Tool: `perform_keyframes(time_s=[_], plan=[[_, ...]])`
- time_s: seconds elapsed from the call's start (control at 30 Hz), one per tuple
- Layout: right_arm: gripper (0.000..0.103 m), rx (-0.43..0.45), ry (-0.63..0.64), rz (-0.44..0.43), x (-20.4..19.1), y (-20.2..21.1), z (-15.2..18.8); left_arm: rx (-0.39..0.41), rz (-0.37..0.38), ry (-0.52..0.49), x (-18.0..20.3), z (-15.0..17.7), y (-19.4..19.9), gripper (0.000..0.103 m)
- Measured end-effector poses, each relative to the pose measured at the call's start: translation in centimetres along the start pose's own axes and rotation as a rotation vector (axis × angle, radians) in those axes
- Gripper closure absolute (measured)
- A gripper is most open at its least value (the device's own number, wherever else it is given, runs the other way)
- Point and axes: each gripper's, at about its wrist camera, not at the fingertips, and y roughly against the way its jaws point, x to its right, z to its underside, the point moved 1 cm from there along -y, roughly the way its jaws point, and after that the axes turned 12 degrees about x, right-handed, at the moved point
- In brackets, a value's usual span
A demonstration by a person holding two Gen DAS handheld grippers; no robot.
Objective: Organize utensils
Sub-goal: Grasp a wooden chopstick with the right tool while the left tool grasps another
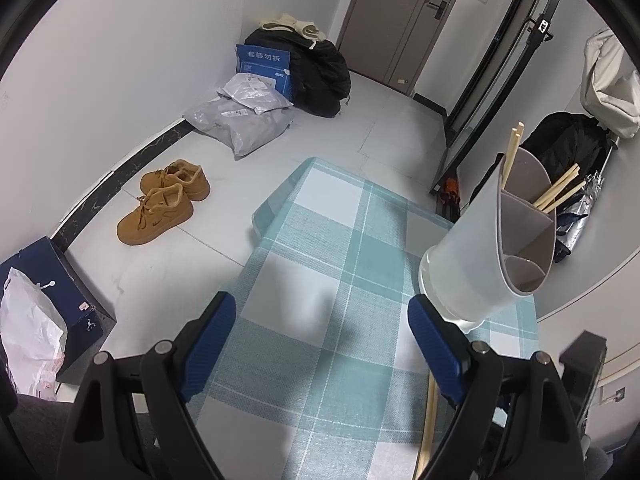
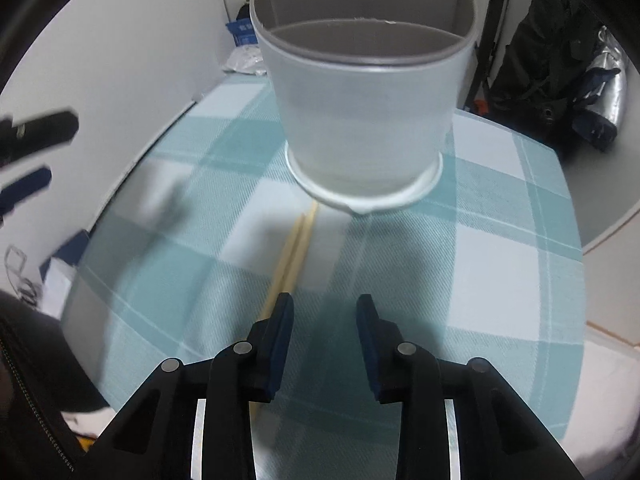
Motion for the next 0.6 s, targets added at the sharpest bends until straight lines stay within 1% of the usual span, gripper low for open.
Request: perform_keyframes(time_s=[0.03, 0.1, 0.23, 0.33, 0.47, 0.5, 0.6], plan=[[0.072, -0.014, 0.001, -0.008, -0.2, -0.4, -0.2, -0.001, -0.002, 0.002, -0.1, 0.0, 0.0, 0.017], [0.072, -0.013, 0.016, -0.001, -0.3, -0.8, -0.6, -0.006, -0.003, 0.011, -0.4, -0.1, -0.1, 0.017], [0.073, -0.031, 0.063, 0.061, -0.5, -1.2, -1.4, -0.016, -0.001, 0.030, -0.8, -0.2, -0.3, 0.017], [0.074, -0.057, 0.050, 0.058, -0.4, -1.4, -1.8, -0.020, 0.005, 0.047, -1.1, -0.4, -0.2, 0.017], [0.074, -0.088, 0.066, 0.050, -0.8, -1.8, -2.0, -0.021, 0.008, 0.060, -1.3, -0.5, -0.2, 0.017], [0.075, -0.095, 0.073, 0.059, -0.9, -2.0, -2.1, -0.023, 0.011, 0.065, -1.4, -0.5, -0.2, 0.017], [0.075, -0.084, 0.086, 0.071, -1.5, -2.3, -2.3, -0.028, 0.014, 0.077, -1.6, -0.6, -0.3, 0.017]])
